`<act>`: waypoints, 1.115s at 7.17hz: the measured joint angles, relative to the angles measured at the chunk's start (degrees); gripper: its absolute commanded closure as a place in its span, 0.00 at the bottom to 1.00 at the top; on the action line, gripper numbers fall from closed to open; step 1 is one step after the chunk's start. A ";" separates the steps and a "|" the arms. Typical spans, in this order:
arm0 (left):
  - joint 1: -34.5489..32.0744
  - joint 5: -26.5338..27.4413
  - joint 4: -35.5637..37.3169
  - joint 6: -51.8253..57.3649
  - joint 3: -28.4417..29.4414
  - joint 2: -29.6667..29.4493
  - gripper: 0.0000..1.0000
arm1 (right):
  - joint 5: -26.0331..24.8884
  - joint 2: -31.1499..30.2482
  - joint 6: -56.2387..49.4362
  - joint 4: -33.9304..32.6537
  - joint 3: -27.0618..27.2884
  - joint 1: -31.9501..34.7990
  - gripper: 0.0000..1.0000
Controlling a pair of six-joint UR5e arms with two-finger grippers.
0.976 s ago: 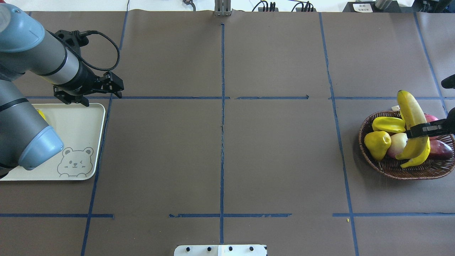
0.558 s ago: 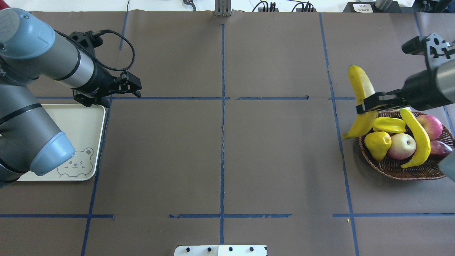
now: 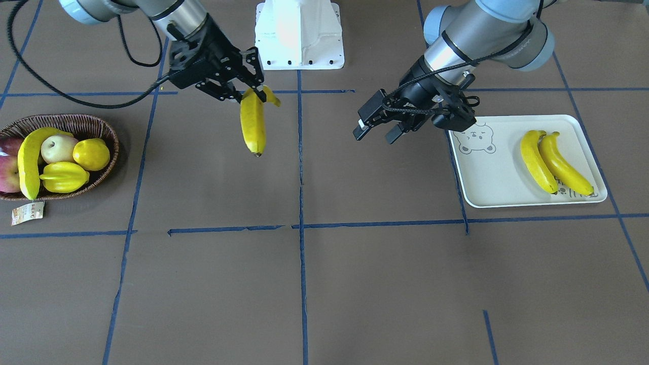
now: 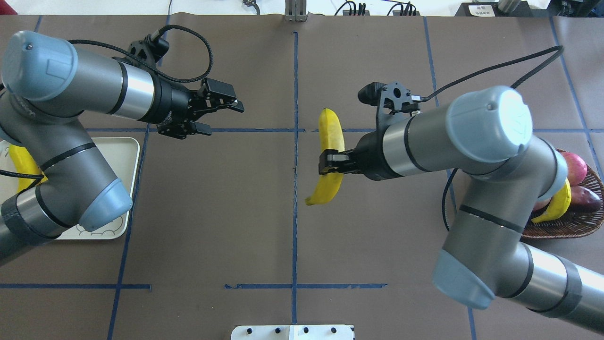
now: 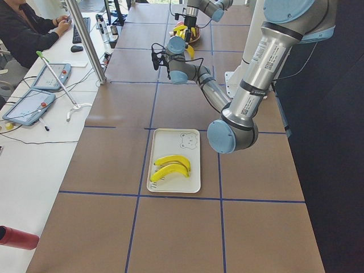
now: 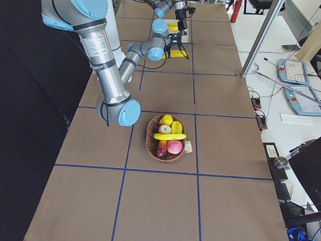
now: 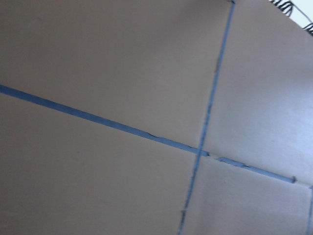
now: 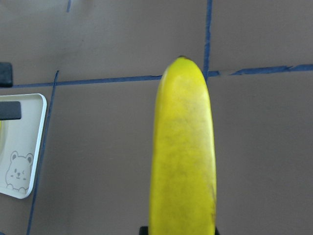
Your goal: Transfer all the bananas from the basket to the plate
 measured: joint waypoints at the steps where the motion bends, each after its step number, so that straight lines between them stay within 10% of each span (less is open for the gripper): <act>1: 1.61 0.11 -2.23 -2.42 0.42 -1.76 0.01 | -1.87 1.75 1.15 0.04 -0.66 -2.07 0.99; 5: 6.03 2.30 -3.30 -6.74 5.55 -9.30 0.12 | -4.36 4.12 1.81 -0.02 -0.97 -4.79 0.99; 8: 7.08 2.34 -3.36 -6.74 6.37 -9.78 0.98 | -4.47 4.20 1.80 0.05 -0.75 -4.90 0.92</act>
